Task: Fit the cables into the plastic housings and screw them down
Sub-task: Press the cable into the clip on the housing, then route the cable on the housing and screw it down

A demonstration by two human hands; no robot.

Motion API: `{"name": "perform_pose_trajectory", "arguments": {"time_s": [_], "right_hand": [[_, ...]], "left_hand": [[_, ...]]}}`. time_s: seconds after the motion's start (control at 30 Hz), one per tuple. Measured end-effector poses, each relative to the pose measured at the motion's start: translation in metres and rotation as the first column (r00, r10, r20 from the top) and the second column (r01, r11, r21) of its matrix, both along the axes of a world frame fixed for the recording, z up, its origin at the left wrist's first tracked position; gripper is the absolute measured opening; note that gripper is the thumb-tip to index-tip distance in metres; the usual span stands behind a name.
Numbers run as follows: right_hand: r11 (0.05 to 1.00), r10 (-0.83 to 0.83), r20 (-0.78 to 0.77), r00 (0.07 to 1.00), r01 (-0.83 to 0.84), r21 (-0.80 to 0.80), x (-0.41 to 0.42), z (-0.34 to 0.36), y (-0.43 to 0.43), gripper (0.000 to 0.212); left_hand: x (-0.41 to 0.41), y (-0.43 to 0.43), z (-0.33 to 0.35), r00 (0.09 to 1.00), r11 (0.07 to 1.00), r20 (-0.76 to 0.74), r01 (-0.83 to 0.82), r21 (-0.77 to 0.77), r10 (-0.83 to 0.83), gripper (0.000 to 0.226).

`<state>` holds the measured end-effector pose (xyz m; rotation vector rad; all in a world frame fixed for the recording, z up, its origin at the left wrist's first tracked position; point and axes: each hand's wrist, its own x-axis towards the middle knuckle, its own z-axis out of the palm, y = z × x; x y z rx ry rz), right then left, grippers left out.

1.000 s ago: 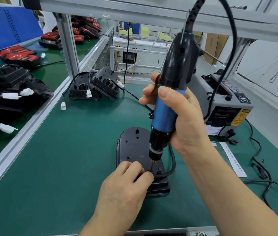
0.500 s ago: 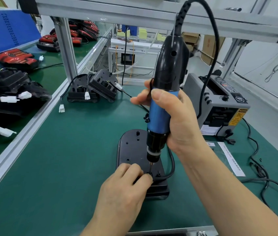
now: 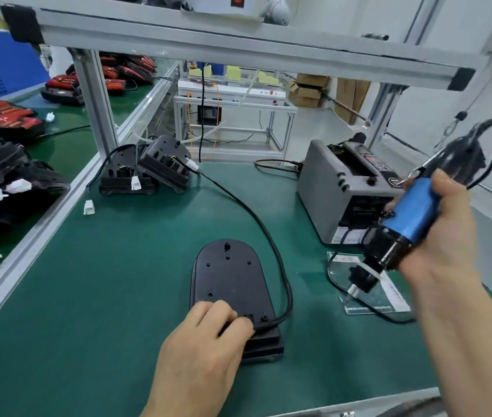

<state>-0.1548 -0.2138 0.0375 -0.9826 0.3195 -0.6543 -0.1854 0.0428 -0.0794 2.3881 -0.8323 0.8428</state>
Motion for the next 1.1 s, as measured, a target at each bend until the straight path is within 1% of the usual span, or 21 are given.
{"name": "perform_pose_trajectory", "arguments": {"time_s": [0.1, 0.17, 0.23, 0.33, 0.43, 0.5, 0.6, 0.7, 0.77, 0.9, 1.0, 1.1], "right_hand": [[0.994, -0.096, -0.158, 0.983, 0.102, 0.033, -0.006, -0.024, -0.02, 0.02], [0.989, -0.13, -0.286, 0.949, 0.144, 0.028, -0.008, -0.041, -0.031, 0.023], [0.99, -0.13, -0.393, 0.91, 0.144, 0.006, -0.008, -0.056, -0.04, 0.025], [0.992, -0.123, -0.487, 0.865, 0.117, -0.044, -0.006, -0.074, -0.051, 0.027], [0.989, -0.138, -0.575, 0.807, 0.075, -0.131, -0.004, -0.085, -0.061, 0.028], [0.98, -0.15, -0.616, 0.774, 0.033, -0.198, -0.003, -0.088, -0.068, 0.032], [0.94, -0.17, -0.689, 0.704, -0.093, -0.327, -0.002, -0.09, -0.076, 0.04], [0.898, -0.192, -0.734, 0.652, -0.185, -0.4, -0.002, -0.091, -0.082, 0.041], [0.882, -0.201, -0.748, 0.632, -0.216, -0.42, -0.002, -0.09, -0.086, 0.042], [0.863, -0.213, -0.763, 0.61, -0.248, -0.44, -0.002, -0.089, -0.091, 0.041], [0.865, -0.199, -0.778, 0.596, -0.266, -0.425, -0.003, -0.09, -0.094, 0.04], [0.858, -0.189, -0.791, 0.581, -0.295, -0.421, -0.007, -0.09, -0.098, 0.04]], "left_hand": [[-0.001, 0.0, 0.001, 1.0, 1.0, -0.021, 0.005, -0.003, -0.005, 0.01], [-0.001, 0.001, 0.001, 1.0, 1.0, -0.03, 0.004, 0.0, -0.004, 0.011], [-0.001, 0.001, 0.001, 0.999, 1.0, -0.032, 0.004, -0.004, -0.004, 0.016], [0.0, 0.0, 0.0, 0.999, 1.0, -0.039, 0.007, -0.017, -0.008, 0.025], [0.001, -0.001, -0.001, 1.0, 0.999, -0.019, 0.022, -0.026, -0.023, 0.016], [0.001, 0.0, -0.001, 1.0, 0.999, -0.012, 0.025, -0.035, -0.025, 0.012], [0.001, -0.001, -0.001, 1.0, 0.999, -0.004, 0.018, -0.038, -0.018, 0.012], [0.0, -0.002, -0.001, 1.0, 0.999, -0.015, 0.011, -0.045, -0.011, 0.025], [0.0, -0.001, 0.0, 1.0, 0.999, -0.022, 0.018, -0.041, -0.019, 0.028], [0.001, 0.0, -0.001, 1.0, 0.999, -0.004, 0.025, -0.036, -0.025, 0.024], [0.004, 0.001, -0.002, 0.998, 0.998, 0.047, 0.049, -0.04, -0.047, 0.012], [0.008, 0.003, -0.004, 0.994, 0.997, 0.084, 0.077, -0.012, -0.075, 0.017]]}}
